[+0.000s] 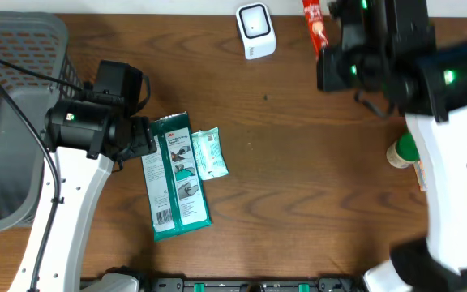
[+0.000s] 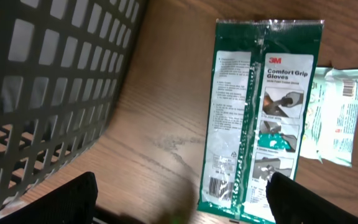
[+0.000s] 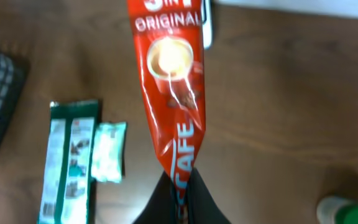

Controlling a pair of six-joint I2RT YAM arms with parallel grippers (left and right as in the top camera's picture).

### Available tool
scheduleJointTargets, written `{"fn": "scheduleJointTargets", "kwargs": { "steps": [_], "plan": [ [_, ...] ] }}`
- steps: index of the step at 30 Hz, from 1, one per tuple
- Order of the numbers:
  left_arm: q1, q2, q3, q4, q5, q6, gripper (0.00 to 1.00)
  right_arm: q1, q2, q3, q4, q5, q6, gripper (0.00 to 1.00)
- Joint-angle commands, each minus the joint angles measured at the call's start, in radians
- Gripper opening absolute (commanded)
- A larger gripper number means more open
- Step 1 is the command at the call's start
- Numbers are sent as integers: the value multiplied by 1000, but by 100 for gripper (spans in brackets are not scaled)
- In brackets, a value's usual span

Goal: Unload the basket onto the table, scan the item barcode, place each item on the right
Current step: 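Lift the Nescafe stick up to the white scanner with the right gripper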

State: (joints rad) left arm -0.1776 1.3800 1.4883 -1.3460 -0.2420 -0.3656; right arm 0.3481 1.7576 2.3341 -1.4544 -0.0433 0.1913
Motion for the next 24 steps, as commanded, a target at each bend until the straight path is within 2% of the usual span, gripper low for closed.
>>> {"fn": "scheduleJointTargets", "kwargs": {
  "steps": [1, 5, 10, 15, 17, 24],
  "plan": [
    [2, -1, 4, -3, -13, 3, 88, -2, 179, 257, -93, 42, 17, 1],
    [2, -1, 4, -3, -13, 3, 88, 0, 304, 327, -64, 42, 10, 1],
    [2, -1, 4, -3, -13, 3, 87, 7, 442, 327, 113, 59, -62, 1],
    [2, -1, 4, -3, -13, 3, 88, 9, 585, 327, 249, 98, -61, 1],
    [2, -1, 4, -3, -14, 3, 88, 9, 646, 327, 306, 95, -61, 4],
    [2, -1, 4, -3, -14, 3, 88, 22, 837, 327, 525, 95, -127, 2]
  ]
}}
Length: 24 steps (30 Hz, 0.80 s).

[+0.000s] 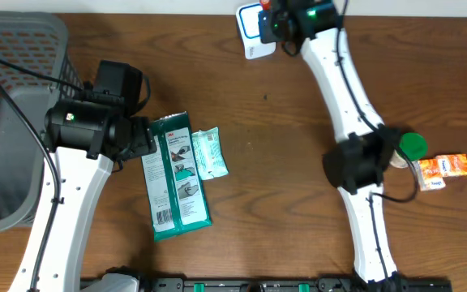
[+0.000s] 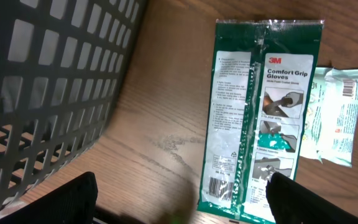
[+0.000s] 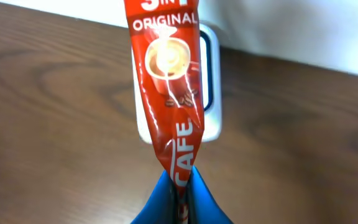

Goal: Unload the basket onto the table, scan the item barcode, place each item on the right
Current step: 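Lift the Nescafe stick up to the white scanner with the right gripper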

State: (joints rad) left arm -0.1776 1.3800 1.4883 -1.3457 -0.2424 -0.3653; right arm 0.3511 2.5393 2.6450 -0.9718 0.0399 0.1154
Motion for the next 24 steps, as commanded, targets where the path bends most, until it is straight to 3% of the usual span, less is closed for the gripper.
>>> {"fn": "scheduleJointTargets", "kwargs": {
  "steps": [1, 9, 15, 20, 24],
  "plan": [
    [2, -1, 4, -4, -13, 2, 88, 19, 76, 16, 64, 12, -51, 2],
    [2, -1, 4, -4, -13, 2, 88, 19, 192, 16, 151, 12, -50, 1],
    [2, -1, 4, -4, -13, 2, 88, 18, 179, 19, 144, 12, -50, 1],
    [2, -1, 4, -4, -13, 2, 88, 13, 62, 20, 44, -1, -50, 1],
    [2, -1, 4, -4, -13, 2, 88, 12, -135, 20, -208, -50, -50, 1]
  ]
}}
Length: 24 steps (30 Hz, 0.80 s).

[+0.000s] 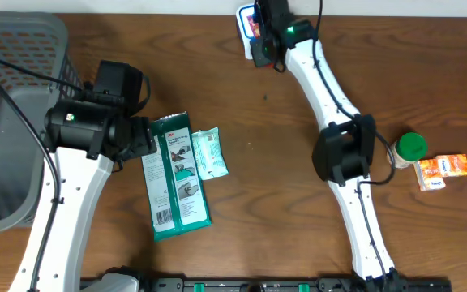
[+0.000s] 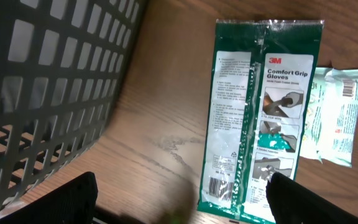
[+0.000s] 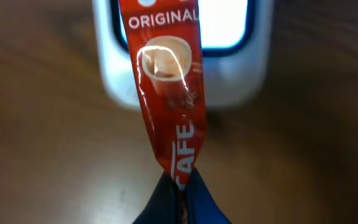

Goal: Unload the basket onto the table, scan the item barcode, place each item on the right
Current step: 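Lift the Nescafe stick up to the white scanner with the right gripper, then carry the stick to the right edge and drop it by the orange packs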

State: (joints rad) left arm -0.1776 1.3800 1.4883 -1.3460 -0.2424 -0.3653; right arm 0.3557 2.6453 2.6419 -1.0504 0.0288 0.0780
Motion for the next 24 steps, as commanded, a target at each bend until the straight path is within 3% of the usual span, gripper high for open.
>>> {"fn": "scheduleJointTargets", "kwargs": {
  "steps": [1, 4, 7, 18, 24],
  "plan": [
    [2, -1, 4, -3, -13, 2, 88, 8, -285, 23, -208, -38, -15, 1],
    [2, -1, 4, -3, -13, 2, 88, 8, -439, 23, -499, -35, -73, 1],
    [2, -1, 4, -3, -13, 2, 88, -3, -520, 23, -631, -34, -71, 1],
    [2, -1, 4, -3, -13, 2, 88, -68, -709, -116, -649, -23, 58, 1],
    [2, -1, 4, -3, -13, 2, 88, -176, -891, -389, -648, 215, 206, 1]
  ]
}}
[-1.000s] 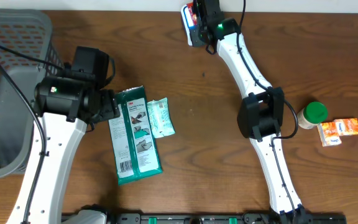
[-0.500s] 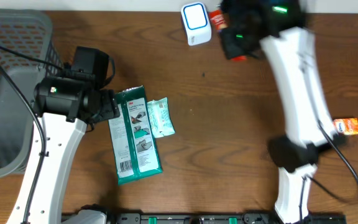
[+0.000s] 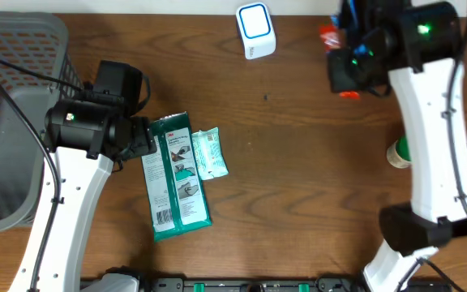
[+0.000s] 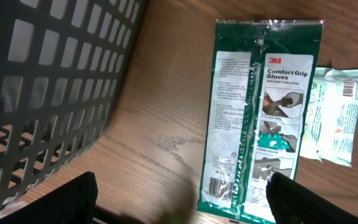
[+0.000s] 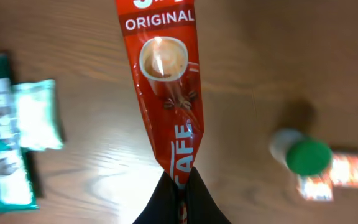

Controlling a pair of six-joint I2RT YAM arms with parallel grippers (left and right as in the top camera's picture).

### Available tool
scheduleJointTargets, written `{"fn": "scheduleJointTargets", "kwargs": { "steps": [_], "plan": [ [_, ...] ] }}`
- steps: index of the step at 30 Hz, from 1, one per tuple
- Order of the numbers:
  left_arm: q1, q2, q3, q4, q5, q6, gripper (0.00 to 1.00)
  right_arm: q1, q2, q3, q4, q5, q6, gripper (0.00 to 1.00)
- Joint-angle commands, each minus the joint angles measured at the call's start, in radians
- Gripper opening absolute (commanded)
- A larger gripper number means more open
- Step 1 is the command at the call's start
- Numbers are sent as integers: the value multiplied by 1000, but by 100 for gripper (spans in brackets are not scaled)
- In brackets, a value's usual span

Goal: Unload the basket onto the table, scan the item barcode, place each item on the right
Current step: 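Carry the stick to the right edge and drop it by the orange packs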

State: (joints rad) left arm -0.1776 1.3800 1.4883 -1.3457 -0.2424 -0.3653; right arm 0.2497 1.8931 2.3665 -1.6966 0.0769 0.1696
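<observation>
A red coffee sachet (image 5: 166,81) hangs lengthwise from my right gripper (image 5: 180,186), which is shut on its lower end. In the overhead view the right gripper (image 3: 349,66) is up at the far right, with red ends of the sachet (image 3: 327,36) showing beside it. The white scanner (image 3: 255,29) with its blue-lit face stands at the far edge, well to the left of that gripper. My left gripper (image 4: 179,208) stays open and holds nothing, low over the wood beside a green gloves pack (image 4: 260,118).
A grey mesh basket (image 3: 14,122) fills the left side. A small pale green packet (image 3: 209,154) lies against the gloves pack (image 3: 177,178). A green-capped bottle (image 5: 308,155) and an orange box (image 5: 347,171) stand at the right.
My right gripper, still holding the red sachet, has moved from right over the scanner's face to the right, away from it. The left arm has not moved.
The right gripper first held the sachet to the right of the scanner. Then it had it at the scanner, and after that close over the lit face. Now it is back off to the right. The left gripper stayed open by the gloves pack throughout.
</observation>
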Motion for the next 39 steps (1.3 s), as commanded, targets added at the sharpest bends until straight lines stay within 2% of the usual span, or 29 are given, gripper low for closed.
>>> {"fn": "scheduleJointTargets", "kwargs": {
  "steps": [1, 7, 17, 21, 26, 29, 30, 31, 33, 34, 36, 39],
  "plan": [
    [2, -1, 4, -4, -13, 2, 88, -95, -159, -159, -2, 190, 132, 1],
    [2, -1, 4, -4, -13, 2, 88, -266, -204, -407, 77, 234, 151, 1],
    [2, -1, 4, -4, -13, 2, 88, -566, -204, -820, 540, 229, 138, 1],
    [2, -1, 4, -4, -13, 2, 88, -667, -204, -939, 696, 124, 141, 1],
    [2, -1, 4, -4, -13, 2, 88, -737, -204, -1056, 838, 43, 140, 11],
    [2, -1, 4, -4, -13, 2, 88, -756, -204, -1122, 919, 33, 137, 4],
    [2, -1, 4, -4, -13, 2, 88, -757, -204, -1140, 943, 16, 117, 4],
    [2, -1, 4, -4, -13, 2, 88, -756, -204, -1162, 970, -8, 86, 11],
    [2, -1, 4, -4, -13, 2, 88, -756, -204, -1192, 1009, -50, 47, 44],
    [2, -1, 4, -4, -13, 2, 88, -756, -204, -1203, 1019, -58, 45, 56],
    [2, -1, 4, -4, -13, 2, 88, -756, -204, -1213, 1024, -61, 46, 66],
    [2, -1, 4, -4, -13, 2, 88, -755, -204, -1214, 1023, -79, 41, 71]
  ]
}}
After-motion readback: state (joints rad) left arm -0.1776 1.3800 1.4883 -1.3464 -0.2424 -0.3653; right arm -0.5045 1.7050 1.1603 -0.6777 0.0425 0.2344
